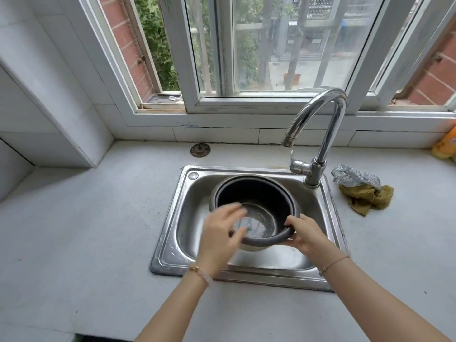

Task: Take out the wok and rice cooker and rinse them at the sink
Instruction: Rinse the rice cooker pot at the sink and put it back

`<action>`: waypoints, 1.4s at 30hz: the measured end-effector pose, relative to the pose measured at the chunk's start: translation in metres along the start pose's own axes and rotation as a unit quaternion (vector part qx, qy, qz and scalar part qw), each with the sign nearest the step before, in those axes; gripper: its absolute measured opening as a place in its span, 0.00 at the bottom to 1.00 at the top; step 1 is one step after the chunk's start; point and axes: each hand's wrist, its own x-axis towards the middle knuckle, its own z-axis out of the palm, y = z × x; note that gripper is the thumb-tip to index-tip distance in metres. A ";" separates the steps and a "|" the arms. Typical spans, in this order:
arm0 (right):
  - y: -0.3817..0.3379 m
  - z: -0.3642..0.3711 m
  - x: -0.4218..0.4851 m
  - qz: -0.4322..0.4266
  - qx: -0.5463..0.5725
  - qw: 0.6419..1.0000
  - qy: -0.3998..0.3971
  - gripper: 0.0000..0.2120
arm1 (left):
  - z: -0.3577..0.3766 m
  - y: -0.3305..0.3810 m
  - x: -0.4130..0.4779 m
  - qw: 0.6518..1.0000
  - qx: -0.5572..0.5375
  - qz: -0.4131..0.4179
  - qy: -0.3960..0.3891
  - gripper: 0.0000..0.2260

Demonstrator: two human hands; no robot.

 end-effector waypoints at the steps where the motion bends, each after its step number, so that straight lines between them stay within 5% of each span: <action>1: -0.001 -0.001 -0.001 -0.012 -0.001 1.000 0.001 0.10 | -0.009 -0.008 0.004 0.995 -0.018 -0.088 0.031 0.16; 4: -0.005 -0.004 -0.003 -0.043 -0.001 0.999 -0.003 0.11 | -0.034 -0.025 0.018 0.938 -0.139 -0.316 0.031 0.20; 7: -0.006 -0.007 -0.005 -0.049 0.015 0.999 -0.017 0.12 | -0.041 -0.031 0.028 0.854 -0.304 -0.421 -0.028 0.09; 9: -0.005 -0.009 -0.006 -0.049 0.026 0.998 -0.038 0.13 | -0.042 -0.032 0.026 0.826 -0.338 -0.447 -0.057 0.12; 21: -0.002 -0.019 -0.031 -0.110 -0.023 0.991 -0.070 0.11 | -0.040 -0.015 0.010 0.811 -0.417 -0.406 -0.048 0.10; 42: 0.019 -0.040 -0.101 -0.174 0.025 0.982 0.064 0.10 | -0.030 0.022 0.008 0.823 -0.413 -0.373 -0.112 0.05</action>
